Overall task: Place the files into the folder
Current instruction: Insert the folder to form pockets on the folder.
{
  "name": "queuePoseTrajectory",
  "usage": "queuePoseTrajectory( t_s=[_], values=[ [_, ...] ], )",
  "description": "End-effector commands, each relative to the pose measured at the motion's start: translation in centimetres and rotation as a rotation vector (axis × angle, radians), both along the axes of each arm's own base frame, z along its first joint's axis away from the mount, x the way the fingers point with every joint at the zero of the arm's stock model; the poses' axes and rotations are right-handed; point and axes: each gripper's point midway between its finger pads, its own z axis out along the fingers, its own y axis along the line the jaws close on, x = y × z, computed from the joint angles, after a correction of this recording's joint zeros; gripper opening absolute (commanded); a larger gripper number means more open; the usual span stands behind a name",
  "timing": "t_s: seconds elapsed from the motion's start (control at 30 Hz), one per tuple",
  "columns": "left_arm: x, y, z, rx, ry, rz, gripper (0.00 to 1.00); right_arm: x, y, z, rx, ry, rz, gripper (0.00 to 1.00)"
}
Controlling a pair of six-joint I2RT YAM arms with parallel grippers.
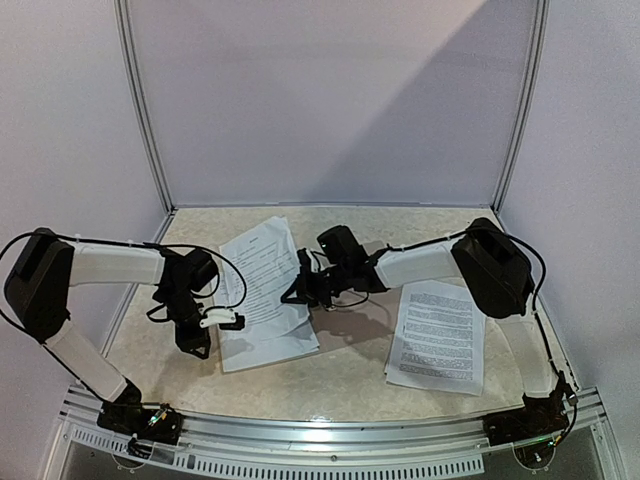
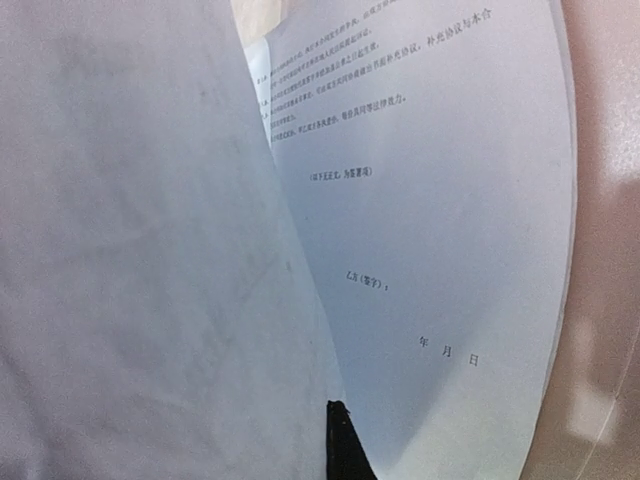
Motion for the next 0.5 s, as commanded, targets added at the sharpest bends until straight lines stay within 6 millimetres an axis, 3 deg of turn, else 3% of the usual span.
queuePoseTrajectory(
  t_s=[0.0, 0.27, 0.47],
  values=[
    [-1.4, 1.3, -1.8, 0.073, 0.049, -0.074, 0.44, -1.0, 1.6, -0.4, 0.028, 0.012, 0.042, 0.0],
    [-0.2, -0.6, -1.4, 0.02, 0.058, -0.024, 0.44, -2.8, 2.2, -1.1, 0.054, 0.081, 0.074, 0.0],
    [0.1, -0.8, -1.4, 0.03, 0.063, 0.006, 0.44, -4.0, 0.9, -1.2, 0.002, 0.131, 0.083, 0.01]
  ],
)
